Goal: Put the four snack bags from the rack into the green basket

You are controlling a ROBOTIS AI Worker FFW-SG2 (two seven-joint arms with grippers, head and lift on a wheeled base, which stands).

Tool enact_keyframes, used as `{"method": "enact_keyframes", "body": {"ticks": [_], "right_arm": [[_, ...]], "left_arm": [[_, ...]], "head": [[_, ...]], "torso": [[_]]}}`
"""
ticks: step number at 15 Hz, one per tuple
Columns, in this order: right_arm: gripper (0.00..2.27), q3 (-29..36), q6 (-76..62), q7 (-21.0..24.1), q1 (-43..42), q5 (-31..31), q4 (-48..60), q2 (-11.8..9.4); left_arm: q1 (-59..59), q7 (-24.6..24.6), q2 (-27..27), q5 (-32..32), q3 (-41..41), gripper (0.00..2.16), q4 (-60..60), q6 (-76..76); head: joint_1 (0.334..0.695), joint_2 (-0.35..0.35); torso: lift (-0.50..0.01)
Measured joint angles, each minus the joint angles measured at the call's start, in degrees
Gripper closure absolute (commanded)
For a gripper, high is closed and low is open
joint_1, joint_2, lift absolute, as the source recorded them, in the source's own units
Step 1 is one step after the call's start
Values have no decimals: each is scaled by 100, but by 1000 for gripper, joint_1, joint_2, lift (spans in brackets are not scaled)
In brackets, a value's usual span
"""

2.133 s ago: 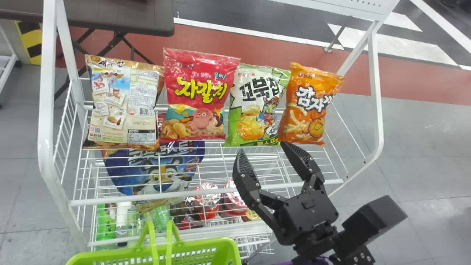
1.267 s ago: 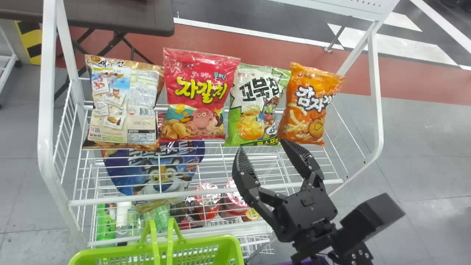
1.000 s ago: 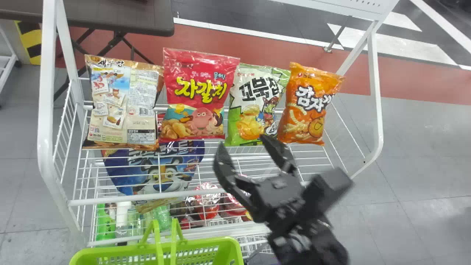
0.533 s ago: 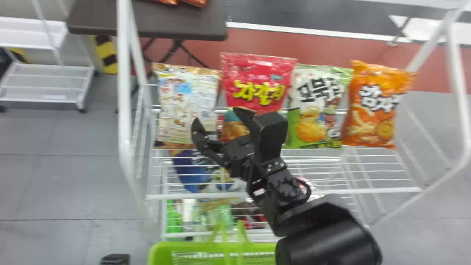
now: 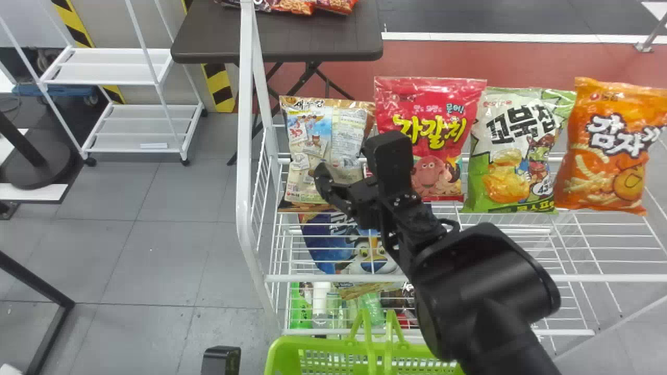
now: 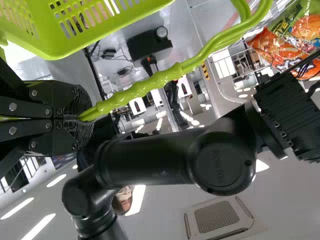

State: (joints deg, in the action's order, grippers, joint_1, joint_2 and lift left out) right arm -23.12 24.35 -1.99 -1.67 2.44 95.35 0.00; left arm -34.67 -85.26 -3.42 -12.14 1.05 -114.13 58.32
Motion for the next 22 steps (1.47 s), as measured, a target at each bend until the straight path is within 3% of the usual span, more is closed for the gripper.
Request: {"method": "enact_keyframes", "body": {"ticks": [1, 5, 8, 10, 12, 17, 18, 22], "right_arm": [[2105, 6, 111, -50, -121, -77, -111, 0], [2189, -50, -317, -488, -54, -83, -52, 0], [2189, -137, -387, -542, 306, 78, 561, -5], [2189, -181, -260, -531, 652, 155, 1177, -132], [2189, -172, 127, -530, 1058, 226, 1935, -401], [2189, 299, 1689, -570, 2435, 246, 4092, -1404], [2189, 530, 1932, -609, 2798, 191, 4549, -1609], [2189, 1295, 3287, -777, 3650, 15, 5703, -2257]], "left_arm": [[34, -2, -1, -14, 0, 2138, 51, 0], [89, 15, -1, -25, 0, 2138, 120, 0], [98, 22, 6, -25, 13, 2138, 121, 0], [98, 28, 8, -19, 21, 2138, 121, 10], [93, 28, 8, -22, 9, 2138, 120, 16], [100, 101, 32, -10, 8, 2138, 123, 1], [100, 130, 37, -8, 10, 2138, 123, 0], [58, 163, 82, -19, -10, 2138, 262, -182]], "head": [[695, 19], [695, 55], [695, 75], [695, 78], [695, 61], [695, -98], [695, -177], [695, -332]], "torso": [[-6], [-6], [-6], [-6], [-6], [-6], [-6], [-6]]}}
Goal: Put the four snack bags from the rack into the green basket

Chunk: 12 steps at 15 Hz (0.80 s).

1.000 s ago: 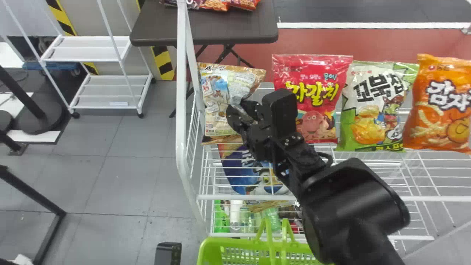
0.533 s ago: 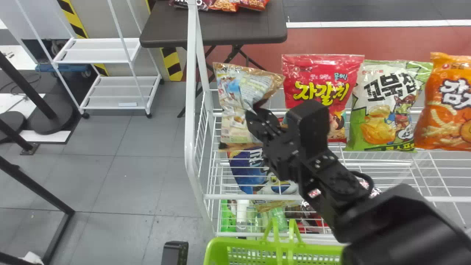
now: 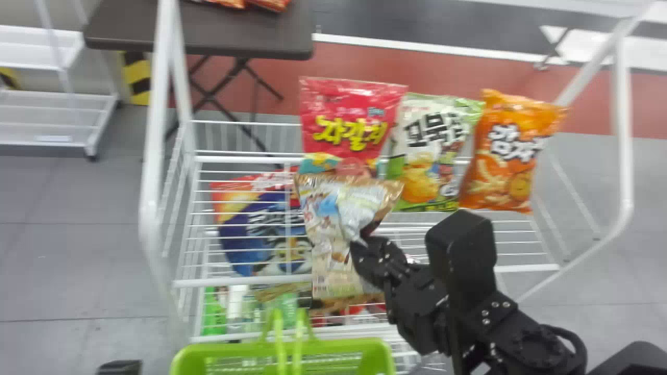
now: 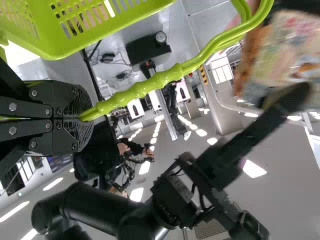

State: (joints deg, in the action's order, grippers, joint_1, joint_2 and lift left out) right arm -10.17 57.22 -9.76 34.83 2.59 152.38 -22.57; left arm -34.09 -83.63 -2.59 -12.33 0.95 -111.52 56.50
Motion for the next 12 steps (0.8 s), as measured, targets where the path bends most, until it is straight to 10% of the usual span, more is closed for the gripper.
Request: {"method": "enact_keyframes", "body": {"ticks": [12], "right_arm": [[2189, 378, 2634, -825, 858, -734, 542, -220]], "left_arm": [[-28, 73, 92, -6, -16, 2138, 145, -391]], "head": [[695, -350]], "torso": [[-6]]}}
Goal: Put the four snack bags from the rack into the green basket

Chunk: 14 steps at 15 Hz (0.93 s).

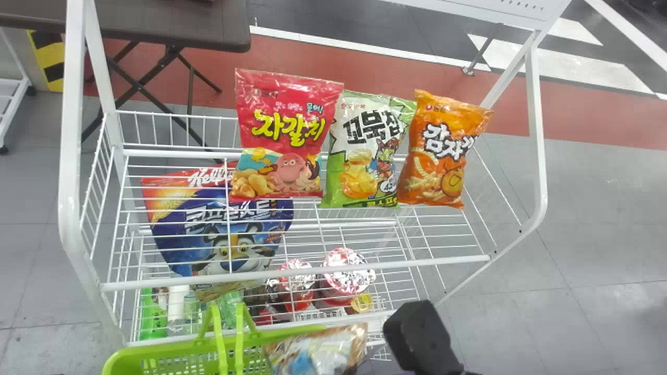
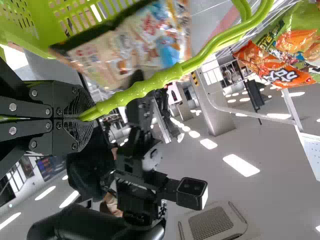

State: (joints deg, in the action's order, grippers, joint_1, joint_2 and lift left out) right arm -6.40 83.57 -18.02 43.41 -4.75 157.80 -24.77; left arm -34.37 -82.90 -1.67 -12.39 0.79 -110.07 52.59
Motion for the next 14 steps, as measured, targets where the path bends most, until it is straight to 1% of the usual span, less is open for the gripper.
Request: {"method": "enact_keyframes", "body": {"ticks": [4, 5, 7, 8, 9, 10, 12, 14], "right_arm": [[2172, -400, -538, 61, -106, -30, -347, 91], [2017, -550, -770, 83, -185, -26, -525, 135], [1517, -770, -1075, 83, -309, -21, -816, 196], [1082, -833, -1130, 42, -351, -21, -901, 203], [326, -859, -1140, -4, -372, -20, -947, 202], [6, -865, -1121, -35, -381, -21, -965, 194], [9, -845, -1039, -63, -384, -23, -978, 178], [60, -774, -1043, -51, -374, -9, -980, 175]], "left_arm": [[1, -37, 0, 0, 14, 2138, -4, -7], [1, -49, 0, 0, 21, 2138, -8, -7], [1, -57, 0, 0, 18, 2138, -12, -6], [-1, -59, 0, 0, 9, 2138, -14, -6], [-2, -59, 0, 0, 3, 2138, -14, -5], [-1, -53, 0, 0, 1, 2138, -15, -5], [4, -35, 0, 0, 6, 2138, -14, -6], [16, -30, 0, 0, 27, 2138, -7, -6]], "head": [[695, -350], [695, -350], [695, -350], [695, -350], [695, -350], [695, -350], [695, -350], [695, -350]], "torso": [[-6], [-6], [-6], [-6], [-6], [-6], [-6], [-6]]}}
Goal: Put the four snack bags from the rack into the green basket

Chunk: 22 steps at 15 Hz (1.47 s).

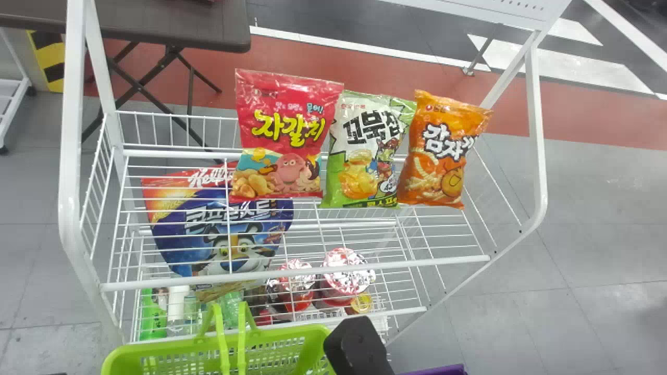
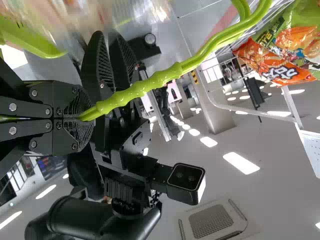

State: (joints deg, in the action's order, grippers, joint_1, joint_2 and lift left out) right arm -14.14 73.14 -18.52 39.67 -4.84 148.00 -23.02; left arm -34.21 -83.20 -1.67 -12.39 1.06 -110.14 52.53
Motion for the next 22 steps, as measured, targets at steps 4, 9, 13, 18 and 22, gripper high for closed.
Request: {"method": "enact_keyframes", "body": {"ticks": [4, 9, 13, 18, 22], "right_arm": [[63, 237, -764, 300, 13, 106, 12, 8], [90, 171, -4141, 1735, -427, 307, -816, 133], [97, 154, -5260, 2027, -1455, 244, -1905, 756], [117, 113, -5696, 2192, -2384, 465, -3295, 1490], [130, 26, -5967, 2337, -2926, 561, -4107, 1883]], "left_arm": [[0, -28, 0, 0, -6, 2138, 1, 0], [-21, -68, -41, 5, 43, 2138, -85, -71], [-23, -171, -68, 26, 63, 2138, -112, -172], [-15, -187, -88, 78, 53, 2138, -143, -177], [13, -205, -93, 79, 45, 2138, -114, -177]], "head": [[695, -350], [695, -305], [695, -267], [695, -237], [695, -207]], "torso": [[-6], [-6], [-6], [-6], [-6]]}}
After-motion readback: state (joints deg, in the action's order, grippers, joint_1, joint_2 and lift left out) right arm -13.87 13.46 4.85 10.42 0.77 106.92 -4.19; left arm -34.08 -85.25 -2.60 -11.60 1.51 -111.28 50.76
